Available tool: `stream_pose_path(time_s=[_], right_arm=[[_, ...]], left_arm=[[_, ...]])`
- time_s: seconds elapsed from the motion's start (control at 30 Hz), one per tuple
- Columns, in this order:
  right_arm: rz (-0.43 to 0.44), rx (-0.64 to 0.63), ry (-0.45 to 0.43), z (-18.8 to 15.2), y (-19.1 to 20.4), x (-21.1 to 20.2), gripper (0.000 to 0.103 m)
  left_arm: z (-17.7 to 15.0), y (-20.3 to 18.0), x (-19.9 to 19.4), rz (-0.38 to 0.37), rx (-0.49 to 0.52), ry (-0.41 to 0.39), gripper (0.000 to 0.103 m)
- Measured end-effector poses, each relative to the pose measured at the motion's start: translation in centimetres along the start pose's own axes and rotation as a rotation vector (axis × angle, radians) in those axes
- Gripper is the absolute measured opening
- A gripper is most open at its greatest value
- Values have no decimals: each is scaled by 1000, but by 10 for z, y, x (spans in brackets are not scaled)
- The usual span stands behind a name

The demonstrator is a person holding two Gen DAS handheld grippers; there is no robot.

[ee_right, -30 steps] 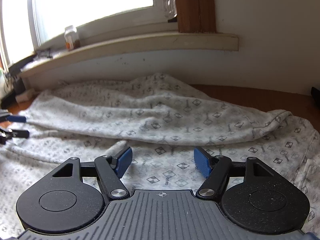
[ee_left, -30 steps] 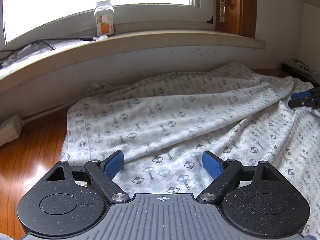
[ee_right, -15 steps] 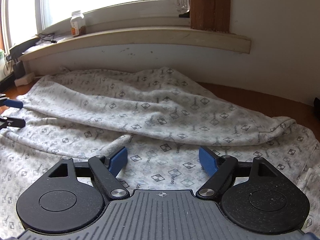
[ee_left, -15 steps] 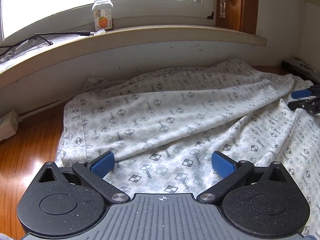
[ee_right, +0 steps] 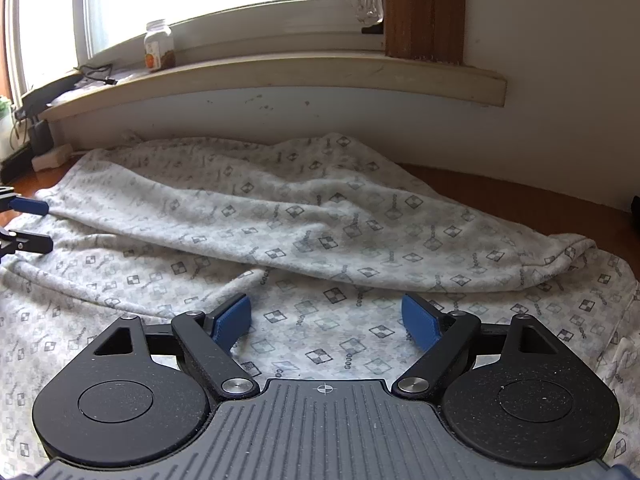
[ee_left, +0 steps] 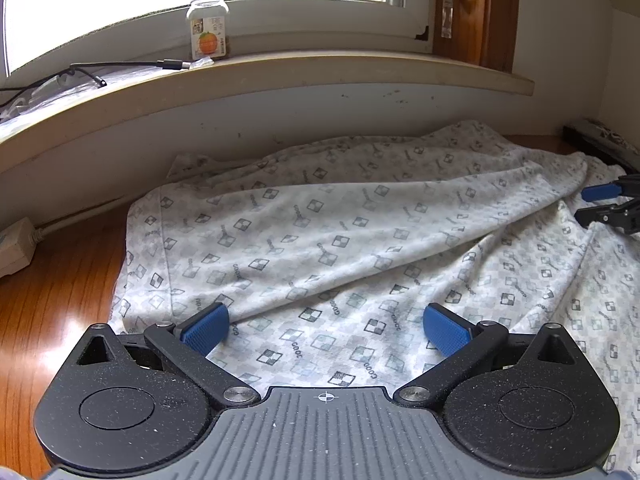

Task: Fold clothes

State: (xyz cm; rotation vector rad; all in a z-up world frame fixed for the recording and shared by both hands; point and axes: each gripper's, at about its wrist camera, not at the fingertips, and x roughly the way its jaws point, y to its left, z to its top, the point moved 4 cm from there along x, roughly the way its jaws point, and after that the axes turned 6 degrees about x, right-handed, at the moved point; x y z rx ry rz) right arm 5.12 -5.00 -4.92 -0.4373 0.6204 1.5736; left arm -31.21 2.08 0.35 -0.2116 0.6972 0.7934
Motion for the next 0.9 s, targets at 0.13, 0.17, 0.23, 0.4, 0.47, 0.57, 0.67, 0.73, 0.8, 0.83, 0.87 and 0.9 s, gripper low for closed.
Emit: stream_pose_path(time_s=[0.13,0.17,0.23,0.4,0.47,0.57,0.67,0.73,0.8,0.83,0.87,0.9], right_arm=[[-10,-8,0,0,1,0,83],[-13,-10,0,0,1,0,84],[-12,-11,2,0,1,0,85],[-16,-41,2,1,4,0,87],[-28,-107,-7,3,15,-4,87],[-14,-207,-24,11,44,-9,87],[50,-294,-8,18,85,-1,85],[83,-362,14,21,115,9,67],[107,-410,39,25,142,23,60],[128,-416,44,28,154,28,60],[149,-418,49,31,164,34,60],[165,-423,54,34,173,39,60]], left_arm=[[0,1,-1,8,-8,-8,103],[0,1,-2,10,-10,-14,103],[0,2,-3,4,-18,-20,103],[-1,2,-3,-7,-20,-20,103],[-1,4,-4,-9,-33,-29,103],[-1,7,-7,-12,-52,-42,103],[0,9,-9,-15,-72,-56,103],[0,10,-10,-16,-77,-60,103],[0,9,-10,-12,-77,-59,103],[0,9,-10,-14,-78,-58,103],[0,9,-10,-15,-79,-58,103],[0,9,-10,-15,-80,-57,103]])
